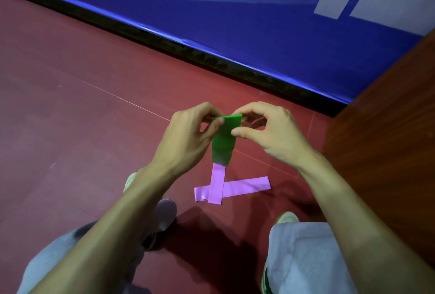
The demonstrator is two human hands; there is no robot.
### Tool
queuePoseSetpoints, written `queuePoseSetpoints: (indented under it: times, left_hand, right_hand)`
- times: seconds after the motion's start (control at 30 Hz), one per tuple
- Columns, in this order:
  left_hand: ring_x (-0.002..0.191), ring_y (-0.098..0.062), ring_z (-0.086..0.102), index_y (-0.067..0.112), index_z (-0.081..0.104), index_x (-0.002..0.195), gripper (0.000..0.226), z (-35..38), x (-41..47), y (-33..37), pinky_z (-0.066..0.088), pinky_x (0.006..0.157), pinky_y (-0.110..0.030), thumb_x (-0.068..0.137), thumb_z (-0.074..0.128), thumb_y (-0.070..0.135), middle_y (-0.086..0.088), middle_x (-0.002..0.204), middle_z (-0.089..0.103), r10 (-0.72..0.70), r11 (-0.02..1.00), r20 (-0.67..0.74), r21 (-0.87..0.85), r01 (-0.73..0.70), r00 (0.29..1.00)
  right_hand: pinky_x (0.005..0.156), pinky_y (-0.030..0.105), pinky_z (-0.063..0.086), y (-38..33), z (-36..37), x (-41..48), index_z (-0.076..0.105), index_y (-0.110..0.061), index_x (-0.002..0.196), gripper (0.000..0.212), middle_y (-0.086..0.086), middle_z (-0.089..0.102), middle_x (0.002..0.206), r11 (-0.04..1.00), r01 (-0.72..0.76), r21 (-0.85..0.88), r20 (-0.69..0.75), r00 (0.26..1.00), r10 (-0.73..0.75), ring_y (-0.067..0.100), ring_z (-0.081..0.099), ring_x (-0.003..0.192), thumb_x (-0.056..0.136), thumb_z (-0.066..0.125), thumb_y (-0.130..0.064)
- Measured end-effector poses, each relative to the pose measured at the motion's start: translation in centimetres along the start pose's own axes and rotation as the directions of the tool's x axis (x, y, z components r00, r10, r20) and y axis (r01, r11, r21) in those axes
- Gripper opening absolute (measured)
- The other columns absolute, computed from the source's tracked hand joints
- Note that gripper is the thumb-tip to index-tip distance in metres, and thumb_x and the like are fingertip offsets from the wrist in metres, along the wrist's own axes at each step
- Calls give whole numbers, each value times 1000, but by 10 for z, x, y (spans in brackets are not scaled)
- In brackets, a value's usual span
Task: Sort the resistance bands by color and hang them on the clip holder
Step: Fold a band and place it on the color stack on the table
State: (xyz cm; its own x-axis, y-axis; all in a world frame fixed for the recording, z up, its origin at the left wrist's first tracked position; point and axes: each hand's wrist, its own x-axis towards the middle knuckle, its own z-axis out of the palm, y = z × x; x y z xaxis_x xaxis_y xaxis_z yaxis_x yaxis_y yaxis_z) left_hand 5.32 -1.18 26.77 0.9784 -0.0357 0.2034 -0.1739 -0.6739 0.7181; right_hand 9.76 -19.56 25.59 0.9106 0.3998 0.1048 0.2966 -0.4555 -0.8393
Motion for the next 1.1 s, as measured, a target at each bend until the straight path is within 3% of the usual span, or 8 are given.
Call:
queuePoseSetpoints:
  times: [0.13, 0.2, 0.27, 0.43, 0.57, 0.73, 0.83, 1.1]
  left_hand:
    - [68, -1, 61, 17, 63, 88, 6, -5, 2, 5, 47, 67, -15, 91, 61, 13, 11, 73, 65, -40, 968, 35, -246, 47, 999]
    - [65, -7, 60, 17, 62, 85, 7, -9, 3, 8, 51, 68, -24, 89, 60, 12, 9, 68, 65, -90, 881, 51, -462, 104, 995]
    - [60, -8, 56, 15, 59, 82, 12, -12, 2, 12, 49, 62, -22, 89, 57, 5, 8, 64, 62, -125, 777, 52, -616, 130, 991]
    - [53, -6, 50, 12, 56, 82, 4, -22, 3, 16, 43, 56, -20, 81, 54, 9, 9, 55, 57, -195, 557, 50, -816, 153, 980]
    - [50, -5, 49, 13, 57, 83, 16, -30, 7, 13, 43, 53, -20, 91, 52, -1, 7, 55, 55, -341, 520, -7, -834, 183, 940]
    - [46, -3, 51, 12, 58, 86, 15, -42, 10, 3, 44, 46, -16, 94, 50, 3, 4, 57, 58, -558, 456, -100, -867, 203, 824]
    - [44, -3, 52, 12, 57, 87, 14, -43, 10, -1, 45, 45, -17, 94, 49, 3, 1, 61, 57, -625, 427, -124, -881, 204, 771]
    - [44, -5, 49, 11, 58, 88, 15, -41, 12, -5, 47, 48, -21, 92, 46, 3, 3, 57, 52, -623, 446, -146, -874, 195, 769]
  right_hand:
    - [83, 28, 52, 5, 3, 0, 62, -32, 104, 44, -12, 67, 93, 993, -87, -78, 138, 986, 97, 8, 63, 92, 69, 84, -17]
    - [90, 31, 50, 5, 7, -1, 63, -29, 108, 44, -18, 64, 94, 988, -107, -109, 194, 973, 127, 6, 62, 97, 70, 83, -18]
    - [96, 32, 48, 6, 8, -1, 65, -26, 113, 46, -22, 62, 97, 983, -127, -132, 255, 954, 157, 5, 61, 102, 71, 82, -20]
    - [105, 37, 44, 13, 13, -1, 69, -24, 108, 37, -11, 70, 112, 988, -121, -101, 398, 905, 151, 3, 61, 111, 72, 79, -25]
    - [89, 44, 52, 14, 21, -1, 70, -16, 84, 9, -1, 74, 87, 992, -107, -65, 423, 897, 125, 11, 68, 87, 78, 77, -17]
    - [72, 29, 50, 12, 26, -1, 66, -17, 79, 12, 4, 70, 77, 991, -130, 12, 382, 917, 116, 5, 60, 69, 81, 74, -9]
    - [74, 34, 52, 10, 27, 1, 66, -20, 80, 16, -1, 69, 74, 990, -138, 18, 349, 929, 123, 5, 61, 69, 81, 73, -6]
    - [67, 36, 55, 9, 22, 6, 66, -27, 77, 31, 4, 66, 72, 971, -237, 33, 146, 962, 230, 15, 60, 67, 82, 65, 4]
